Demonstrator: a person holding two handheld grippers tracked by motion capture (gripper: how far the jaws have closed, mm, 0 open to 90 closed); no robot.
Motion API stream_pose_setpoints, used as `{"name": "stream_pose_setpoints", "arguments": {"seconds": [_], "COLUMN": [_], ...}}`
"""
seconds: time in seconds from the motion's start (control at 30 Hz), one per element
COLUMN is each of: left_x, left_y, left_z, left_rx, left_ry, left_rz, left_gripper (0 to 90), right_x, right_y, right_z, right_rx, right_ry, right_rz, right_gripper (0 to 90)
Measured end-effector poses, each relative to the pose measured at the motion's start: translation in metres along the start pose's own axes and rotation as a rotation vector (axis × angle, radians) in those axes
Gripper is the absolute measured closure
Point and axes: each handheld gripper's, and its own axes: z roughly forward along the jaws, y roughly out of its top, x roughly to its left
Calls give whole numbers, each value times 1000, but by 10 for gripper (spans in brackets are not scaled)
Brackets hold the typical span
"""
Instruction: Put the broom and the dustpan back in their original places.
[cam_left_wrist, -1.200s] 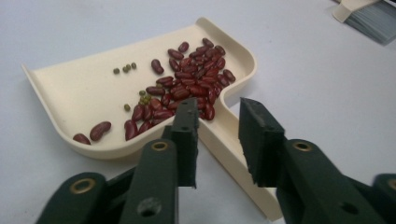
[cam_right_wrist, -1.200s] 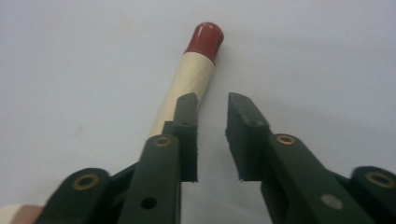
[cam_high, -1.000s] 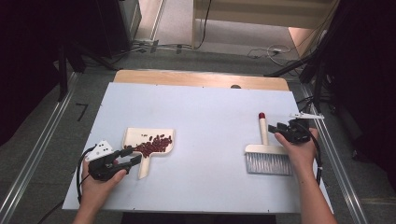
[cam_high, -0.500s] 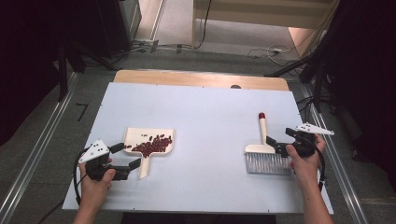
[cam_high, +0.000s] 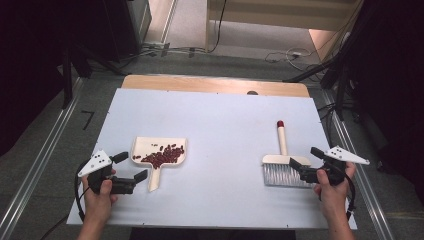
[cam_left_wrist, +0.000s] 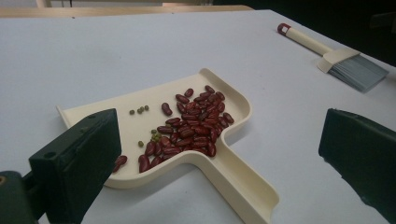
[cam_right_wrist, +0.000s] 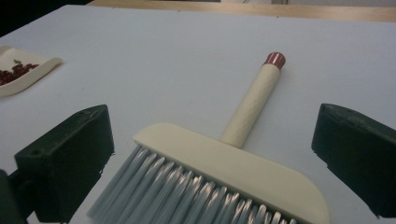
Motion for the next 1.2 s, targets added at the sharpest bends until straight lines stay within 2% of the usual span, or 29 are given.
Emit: {"name": "stream_pose_setpoints", "arguments": {"seconds": [0.17, 0.3, 0.43, 0.67, 0.77, 0.87, 0.9, 0.97, 1.07, 1.17, 1.2], "left_x": [2, 4, 9, 15, 18, 19, 18, 18, 20, 19, 18], "left_y": [-1, -3, -6, -9, -10, -11, -12, -13, -14, -15, -15], "left_z": [0, 0, 1, 0, 0, 0, 0, 0, 1, 3, 3], "left_rx": [-11, -12, -22, -24, -20, -22, -23, -28, -33, -31, -35], "left_ry": [3, 10, 17, 28, 40, 45, 50, 51, 51, 57, 61], "left_rz": [-1, -1, -7, 9, 22, 19, 23, 28, 23, 31, 37], "left_gripper": [0, 0, 0, 0, 0, 0, 0, 0, 0, 0, 0], "right_x": [2, 2, 2, 1, 1, -2, -4, -10, -16, -19, -19], "right_y": [-14, -24, -33, -42, -44, -46, -47, -49, -53, -57, -57], "right_z": [-5, -10, -14, -21, -21, -23, -24, -28, -34, -33, -31], "right_rx": [12, 0, -9, -41, -30, -29, -34, -47, -58, -77, -74], "right_ry": [7, 17, 21, 23, 5, -1, -16, -28, -38, -18, -18], "right_rz": [-19, -1, -8, 12, -32, -42, -44, -24, -24, 12, 8], "right_gripper": [0, 0, 0, 0, 0, 0, 0, 0, 0, 0, 0]}}
